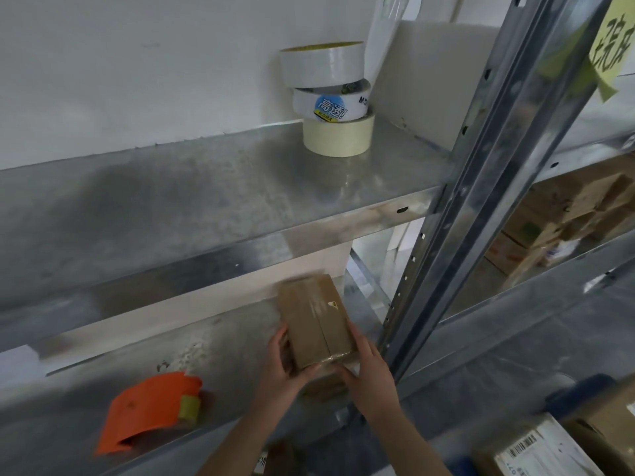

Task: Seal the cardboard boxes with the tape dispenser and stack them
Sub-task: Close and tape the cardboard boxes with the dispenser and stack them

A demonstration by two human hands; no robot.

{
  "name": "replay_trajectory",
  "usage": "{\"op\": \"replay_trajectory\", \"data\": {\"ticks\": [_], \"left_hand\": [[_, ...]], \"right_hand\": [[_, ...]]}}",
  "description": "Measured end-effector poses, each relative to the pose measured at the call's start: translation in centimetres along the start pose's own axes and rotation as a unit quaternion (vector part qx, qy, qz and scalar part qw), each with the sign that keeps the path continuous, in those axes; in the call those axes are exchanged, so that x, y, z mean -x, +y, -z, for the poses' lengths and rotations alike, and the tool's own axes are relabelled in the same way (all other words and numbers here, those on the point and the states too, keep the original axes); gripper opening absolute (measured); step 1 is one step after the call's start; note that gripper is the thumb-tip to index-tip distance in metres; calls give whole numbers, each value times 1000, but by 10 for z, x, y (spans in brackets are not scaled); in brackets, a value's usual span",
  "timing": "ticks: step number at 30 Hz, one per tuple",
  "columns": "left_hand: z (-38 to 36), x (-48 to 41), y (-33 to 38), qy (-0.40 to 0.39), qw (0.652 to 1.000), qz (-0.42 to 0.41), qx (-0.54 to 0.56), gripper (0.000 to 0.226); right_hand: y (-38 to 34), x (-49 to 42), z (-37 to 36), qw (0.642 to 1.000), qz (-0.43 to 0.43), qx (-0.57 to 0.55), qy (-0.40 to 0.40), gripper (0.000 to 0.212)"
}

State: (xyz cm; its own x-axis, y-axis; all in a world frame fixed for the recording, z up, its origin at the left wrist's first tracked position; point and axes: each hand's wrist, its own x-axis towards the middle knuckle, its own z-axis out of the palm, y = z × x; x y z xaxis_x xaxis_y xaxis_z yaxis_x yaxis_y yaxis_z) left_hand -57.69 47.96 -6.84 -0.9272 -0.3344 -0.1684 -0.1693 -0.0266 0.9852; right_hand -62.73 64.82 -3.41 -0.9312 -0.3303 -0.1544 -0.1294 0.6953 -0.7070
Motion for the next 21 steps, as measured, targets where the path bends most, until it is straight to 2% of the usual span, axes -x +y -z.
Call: {"op": "replay_trajectory", "data": {"ticks": [3,8,10,12,15,16,18,21], "left_hand": [[-3,2,10,-17,1000,10,-18,107],[3,3,27,-19,974,-12,-225,105],[13,7,35,-42,947,-41,-316,102],[29,13,42,-66,899,-74,-427,92],[56,24,56,-70,845,-115,-517,90],[65,27,58,-69,836,-125,-530,93],[85,36,64,-67,824,-139,-546,96],[118,53,77,-48,805,-177,-564,85]], "right_hand": [[-2,1,1,1000,-17,-18,15,81],[-7,2,6,999,-24,25,21,77],[-8,7,11,998,-19,51,28,74],[-14,16,18,996,-4,80,47,73],[-30,30,27,991,33,114,62,93],[-36,34,29,988,49,130,63,96],[-50,42,33,982,72,158,67,88],[-74,58,33,978,86,179,69,78]]}}
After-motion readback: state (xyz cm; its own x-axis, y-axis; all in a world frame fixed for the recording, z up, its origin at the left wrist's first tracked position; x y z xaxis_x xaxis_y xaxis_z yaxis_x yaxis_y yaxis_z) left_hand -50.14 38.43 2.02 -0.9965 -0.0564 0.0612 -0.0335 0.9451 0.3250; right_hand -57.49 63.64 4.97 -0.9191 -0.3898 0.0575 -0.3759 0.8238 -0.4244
